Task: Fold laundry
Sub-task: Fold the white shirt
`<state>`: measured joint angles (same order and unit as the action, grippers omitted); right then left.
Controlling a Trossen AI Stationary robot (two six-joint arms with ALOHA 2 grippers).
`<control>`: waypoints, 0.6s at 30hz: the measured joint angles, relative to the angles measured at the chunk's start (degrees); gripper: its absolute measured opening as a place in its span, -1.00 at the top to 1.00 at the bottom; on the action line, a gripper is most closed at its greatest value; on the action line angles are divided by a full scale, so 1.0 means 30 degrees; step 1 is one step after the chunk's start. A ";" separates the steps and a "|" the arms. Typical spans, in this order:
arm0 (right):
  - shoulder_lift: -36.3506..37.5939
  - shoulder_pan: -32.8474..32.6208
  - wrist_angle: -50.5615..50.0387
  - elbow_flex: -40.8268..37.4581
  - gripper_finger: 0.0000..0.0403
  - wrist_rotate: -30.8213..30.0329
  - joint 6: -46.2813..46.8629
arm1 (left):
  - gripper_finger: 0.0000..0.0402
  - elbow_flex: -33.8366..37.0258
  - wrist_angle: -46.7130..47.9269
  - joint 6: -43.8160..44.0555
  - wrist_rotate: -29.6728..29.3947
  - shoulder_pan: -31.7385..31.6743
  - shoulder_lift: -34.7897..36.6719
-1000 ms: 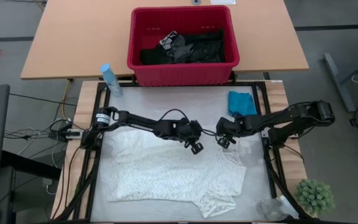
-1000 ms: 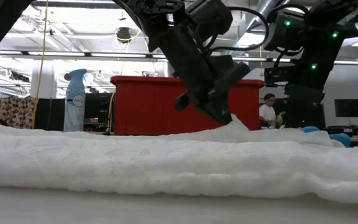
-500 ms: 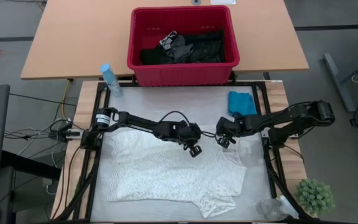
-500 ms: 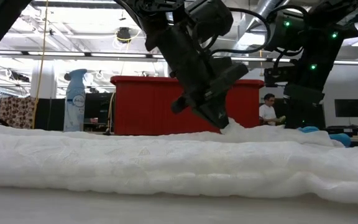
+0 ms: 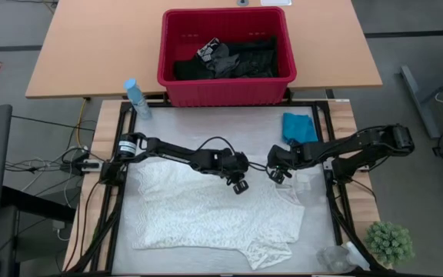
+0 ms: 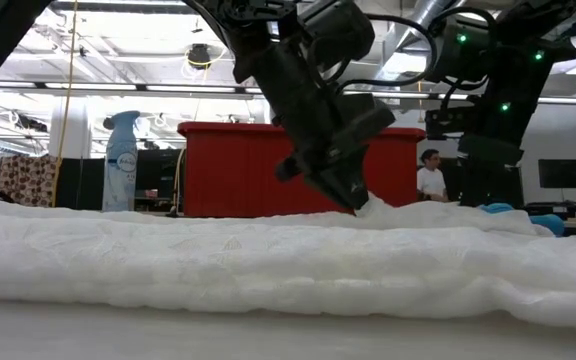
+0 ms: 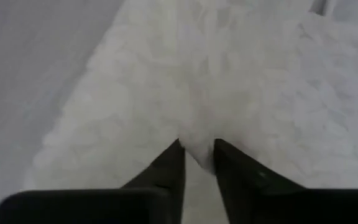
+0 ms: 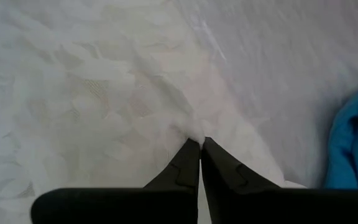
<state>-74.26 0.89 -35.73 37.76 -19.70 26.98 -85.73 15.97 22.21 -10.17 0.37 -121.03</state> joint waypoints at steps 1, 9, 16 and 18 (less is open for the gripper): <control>0.0000 0.0000 -0.0022 0.0000 0.79 0.0005 -0.0004 | 0.55 0.0000 0.0105 0.0180 -0.0061 -0.0034 0.0000; 0.0000 0.0000 -0.0154 0.0000 0.79 0.0012 -0.0098 | 0.08 0.0000 0.1092 0.0333 -0.0832 -0.0656 0.0095; 0.0000 0.0000 -0.0177 0.0000 0.79 0.0012 -0.0146 | 0.03 0.0007 0.1378 0.0832 -0.0832 -0.1487 0.0595; 0.0000 0.0000 -0.0187 0.0000 0.79 0.0010 -0.0148 | 0.03 0.0007 0.1339 0.0826 -0.0845 -0.1620 0.0671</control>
<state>-74.26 0.89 -36.29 37.76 -19.67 26.54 -85.71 19.98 24.69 -12.71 -4.49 -119.02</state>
